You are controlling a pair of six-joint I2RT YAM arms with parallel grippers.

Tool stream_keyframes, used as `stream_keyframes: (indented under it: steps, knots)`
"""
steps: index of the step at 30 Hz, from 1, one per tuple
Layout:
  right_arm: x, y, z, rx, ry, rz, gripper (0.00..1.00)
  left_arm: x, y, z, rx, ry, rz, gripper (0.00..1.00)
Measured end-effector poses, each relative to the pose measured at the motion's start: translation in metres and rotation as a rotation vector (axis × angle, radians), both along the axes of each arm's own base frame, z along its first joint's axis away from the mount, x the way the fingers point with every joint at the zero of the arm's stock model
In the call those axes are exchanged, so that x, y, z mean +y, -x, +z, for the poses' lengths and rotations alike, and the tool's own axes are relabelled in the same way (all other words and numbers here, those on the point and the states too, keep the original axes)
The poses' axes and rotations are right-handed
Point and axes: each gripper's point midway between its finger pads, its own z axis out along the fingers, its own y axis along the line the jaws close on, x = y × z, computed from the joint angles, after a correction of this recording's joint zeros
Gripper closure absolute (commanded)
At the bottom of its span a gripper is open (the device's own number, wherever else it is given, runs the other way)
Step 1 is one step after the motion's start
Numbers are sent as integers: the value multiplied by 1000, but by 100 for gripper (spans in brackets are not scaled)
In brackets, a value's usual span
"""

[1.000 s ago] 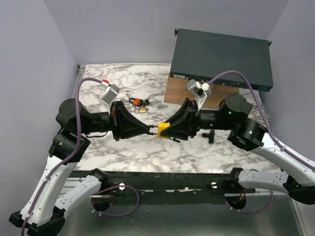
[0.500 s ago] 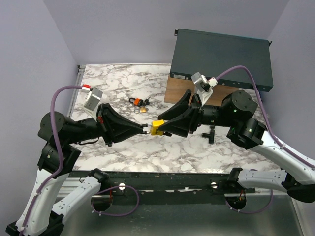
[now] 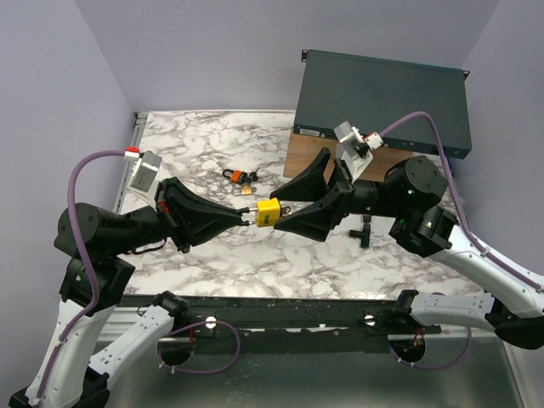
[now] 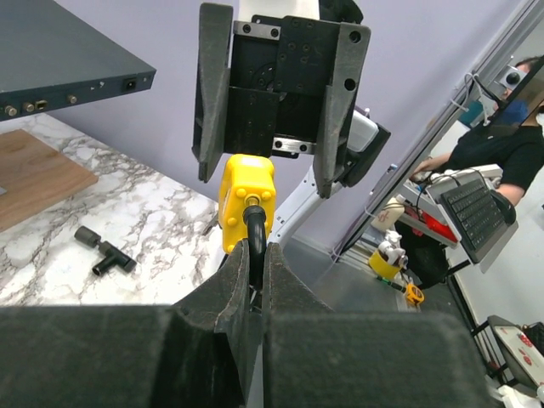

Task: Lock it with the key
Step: Lock the lock.

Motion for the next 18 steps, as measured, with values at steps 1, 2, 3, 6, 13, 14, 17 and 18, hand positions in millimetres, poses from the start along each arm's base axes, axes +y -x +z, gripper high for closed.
stream_keyframes:
  steps: [1,2,3,6,13,14,17,18]
  knots:
    - [1,-1,-1,1,2,0,30,0,0,1,-1,3,0,100]
    - [3,-2,-2,2,4,0,30,0,1,2,-1,6,-1,100]
    - [4,-3,-3,4,7,-1,31,0,1,2,-2,8,-1,100]
    - [9,-6,-9,12,21,0,39,0,1,4,-2,11,-1,100]
    - [13,-7,-14,10,29,6,43,1,1,5,-2,15,1,100]
    - [13,-7,-14,8,27,9,43,1,1,5,-1,15,2,100]
    - [14,-5,-17,9,30,20,44,1,0,6,1,17,6,100]
    - [14,-5,-18,10,32,22,44,1,0,6,3,18,7,100]
